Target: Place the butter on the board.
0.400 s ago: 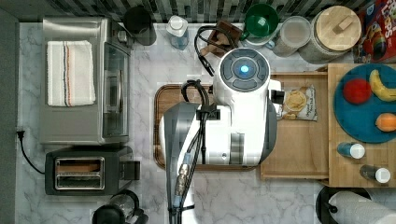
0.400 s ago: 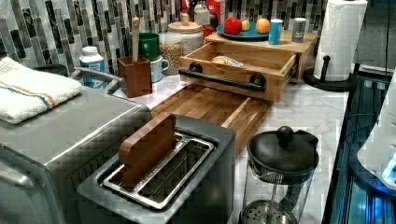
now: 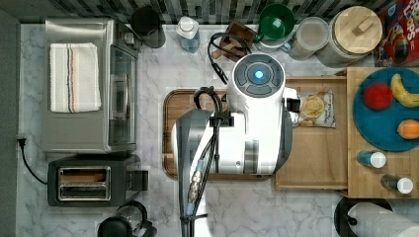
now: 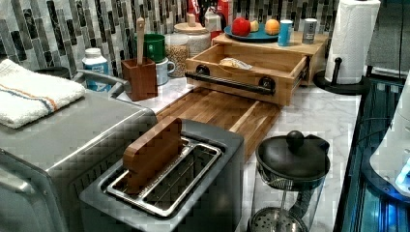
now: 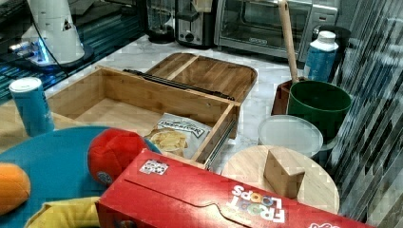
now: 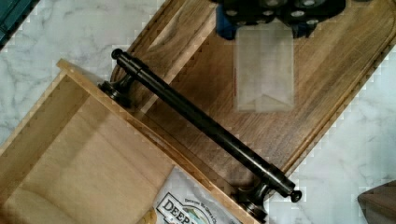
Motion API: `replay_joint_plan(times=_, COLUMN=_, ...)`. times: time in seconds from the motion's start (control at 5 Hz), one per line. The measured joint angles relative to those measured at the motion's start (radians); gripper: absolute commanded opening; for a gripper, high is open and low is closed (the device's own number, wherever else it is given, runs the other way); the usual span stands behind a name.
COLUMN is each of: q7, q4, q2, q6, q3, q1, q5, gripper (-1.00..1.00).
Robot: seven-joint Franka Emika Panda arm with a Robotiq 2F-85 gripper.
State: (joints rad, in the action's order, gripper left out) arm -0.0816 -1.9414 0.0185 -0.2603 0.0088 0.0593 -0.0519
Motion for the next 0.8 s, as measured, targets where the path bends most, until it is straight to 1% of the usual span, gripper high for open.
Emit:
replay_joint_plan(times=0.2, q7=-0.024, q4=-0.013, q2=0.011, q6=0.000, q3=0.000, q1=0.000, q5=-0.005, gripper=-1.00)
replay_joint_plan(times=0.4, q7=-0.113, q4=-0.051, q2=0.006, q6=-0.054, q3=0.000, q1=-0.003, q5=0.004, gripper=-1.00)
replay_joint_plan(times=0.6, q7=-0.268, q4=-0.109, q2=-0.008, q6=-0.109, q3=0.014, q1=-0.003, q5=0.001, gripper=-1.00)
replay_joint_plan(times=0.8, q7=-0.390, q4=-0.168, q2=-0.025, q6=-0.094, q3=0.048, q1=-0.003, q5=-0.001, gripper=-1.00)
